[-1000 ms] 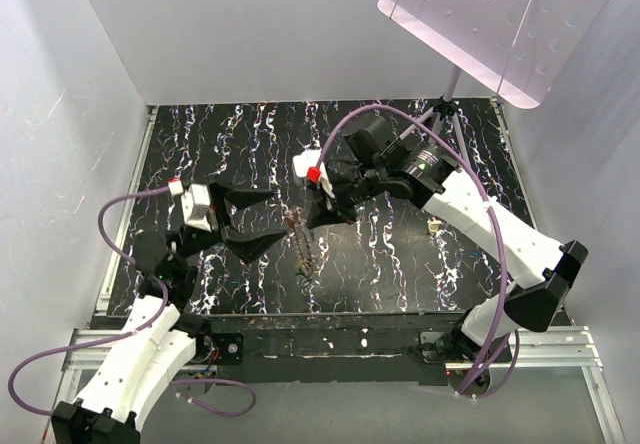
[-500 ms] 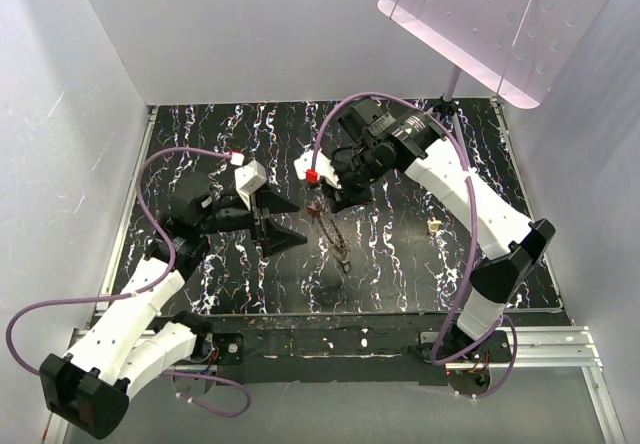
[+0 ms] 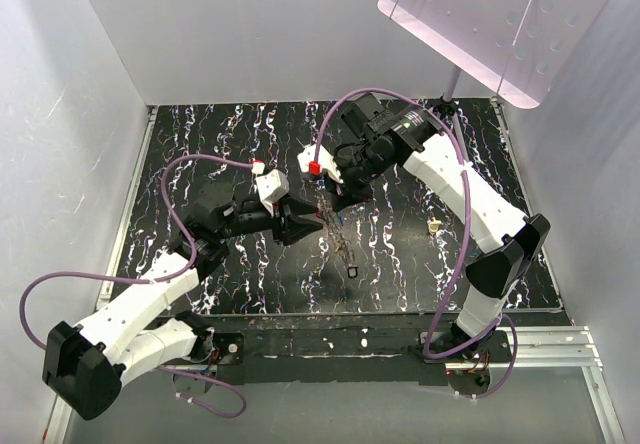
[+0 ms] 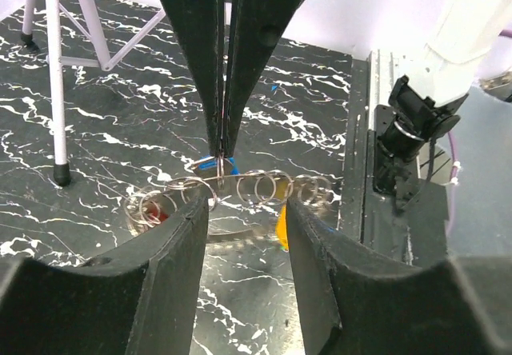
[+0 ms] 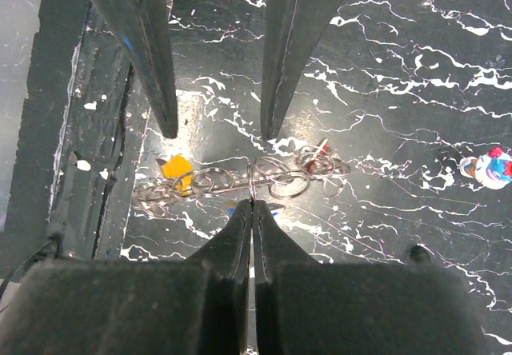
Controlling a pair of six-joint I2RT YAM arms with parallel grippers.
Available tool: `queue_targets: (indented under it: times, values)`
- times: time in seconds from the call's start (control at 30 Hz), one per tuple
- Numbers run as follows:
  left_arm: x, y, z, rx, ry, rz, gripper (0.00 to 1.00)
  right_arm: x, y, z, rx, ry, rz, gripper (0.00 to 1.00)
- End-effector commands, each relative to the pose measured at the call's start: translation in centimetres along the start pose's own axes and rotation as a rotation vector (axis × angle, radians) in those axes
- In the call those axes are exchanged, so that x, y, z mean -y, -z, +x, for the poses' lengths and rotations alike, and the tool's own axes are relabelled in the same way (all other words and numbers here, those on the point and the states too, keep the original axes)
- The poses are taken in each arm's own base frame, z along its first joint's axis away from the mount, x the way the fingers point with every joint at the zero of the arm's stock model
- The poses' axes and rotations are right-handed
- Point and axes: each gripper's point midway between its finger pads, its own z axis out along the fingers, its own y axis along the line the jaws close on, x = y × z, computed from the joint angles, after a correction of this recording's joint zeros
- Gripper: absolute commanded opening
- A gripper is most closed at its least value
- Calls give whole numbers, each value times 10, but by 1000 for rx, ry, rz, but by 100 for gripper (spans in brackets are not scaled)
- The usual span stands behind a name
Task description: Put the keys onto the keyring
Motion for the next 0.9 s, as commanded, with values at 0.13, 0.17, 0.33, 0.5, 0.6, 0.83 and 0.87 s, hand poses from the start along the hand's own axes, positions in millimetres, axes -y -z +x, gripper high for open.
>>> queue_targets:
  times: [0.13, 0.17, 0.33, 0.5, 0.6, 0.83, 0.87]
  values:
    - [-11, -14, -14, 85, -127, -58, 38, -57, 15, 7, -22, -160, -176, 1]
    - [-12, -16, -14, 84, -126, -59, 36, -57, 15, 7, -24, -161, -179, 1]
    - [-11, -24, -6, 51, -106, -58, 31, -58, 16, 6, -21, -161, -174, 1]
    - [-11, -26, 0, 21, -124, -52, 16, -58, 16, 7, -22, -169, -175, 1]
    - [-10, -24, -1, 25, -130, -52, 7, -59, 16, 7, -20, -172, -176, 1]
    - [-9, -23, -5, 37, -121, -57, 0, -60, 16, 5, -11, -180, -174, 1]
    - [-9, -22, -6, 43, -116, -63, 0, -60, 16, 4, -3, -182, -171, 1]
